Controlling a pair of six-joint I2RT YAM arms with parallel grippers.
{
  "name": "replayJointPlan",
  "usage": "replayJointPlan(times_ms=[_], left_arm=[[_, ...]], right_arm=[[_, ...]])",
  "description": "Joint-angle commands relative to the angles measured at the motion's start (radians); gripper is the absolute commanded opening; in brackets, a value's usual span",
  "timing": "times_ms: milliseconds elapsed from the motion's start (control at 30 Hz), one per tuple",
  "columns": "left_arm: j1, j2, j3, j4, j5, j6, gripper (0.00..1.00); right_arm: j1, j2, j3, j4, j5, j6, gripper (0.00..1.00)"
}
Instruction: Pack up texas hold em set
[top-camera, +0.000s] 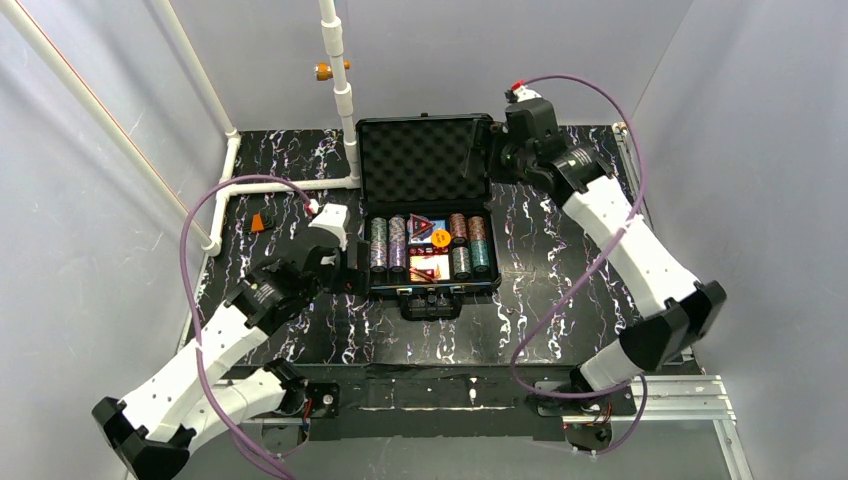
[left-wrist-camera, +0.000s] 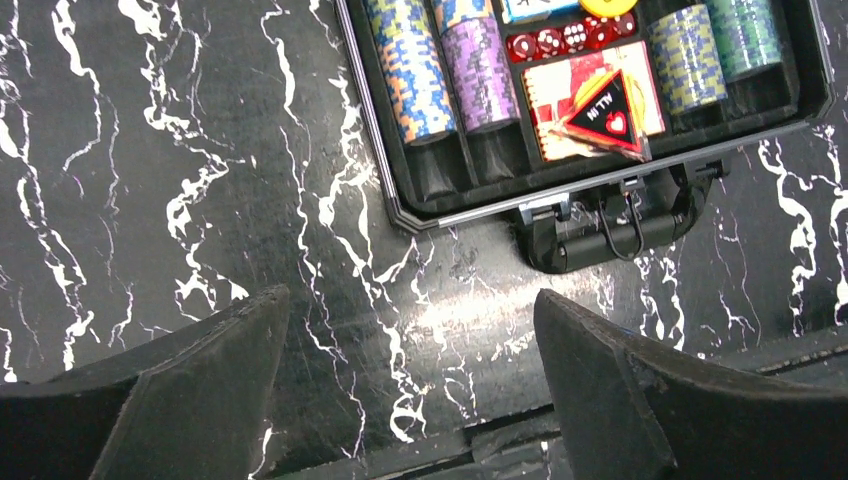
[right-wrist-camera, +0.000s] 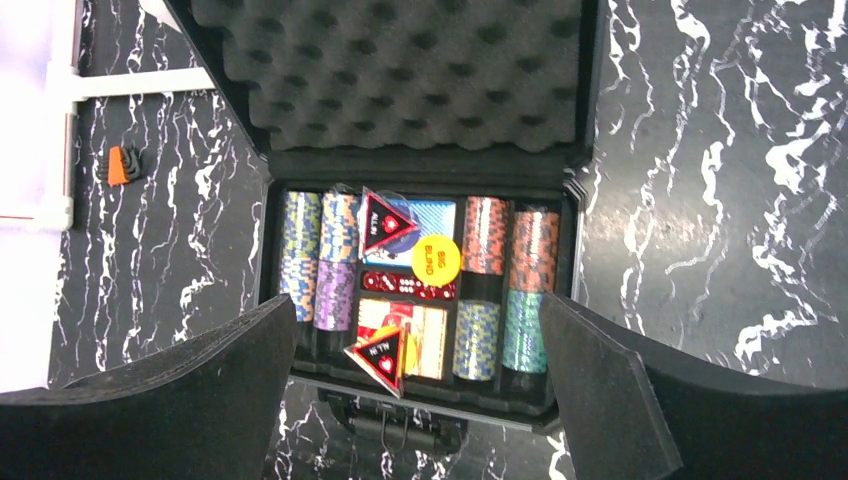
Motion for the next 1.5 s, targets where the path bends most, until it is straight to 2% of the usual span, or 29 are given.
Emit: replayJointPlan(times_ms=[0, 200, 533, 900, 1300, 1467], left_arm=[[0.036, -0.066, -0.045, -0.080, 0.120, 0.014, 0.92], [0.039, -0.133, -0.090, -0.100, 0.166, -0.064, 0.92], [0.039, -0.202, -0.137, -0.158, 0.214, -0.132, 0.91], [0.038, -0.169, -0.160, -0.169, 0.221, -0.189, 0.88], [0.038, -0.121, -0.167, -0.162, 0.222, -0.198, 0.86], [0.038, -0.119, -0.173, -0.157, 0.224, -0.208, 0.85]], right_arm=[[-0.038, 0.114, 0.141, 0.044, -0.084, -0.042, 0.98], [-0.121, 0.288, 0.355, 0.005, -0.205, -0.065, 0.98], [-0.296, 0.500, 0.556, 0.012, -0.387, -0.058, 0.98], [-0.399, 0.682, 0.625, 0.095, -0.541, -0.023, 0.95], [-0.468, 0.799, 0.631, 0.182, -0.673, 0.027, 0.90], [-0.504, 0.827, 0.614, 0.300, -0.759, 0.103, 0.88]])
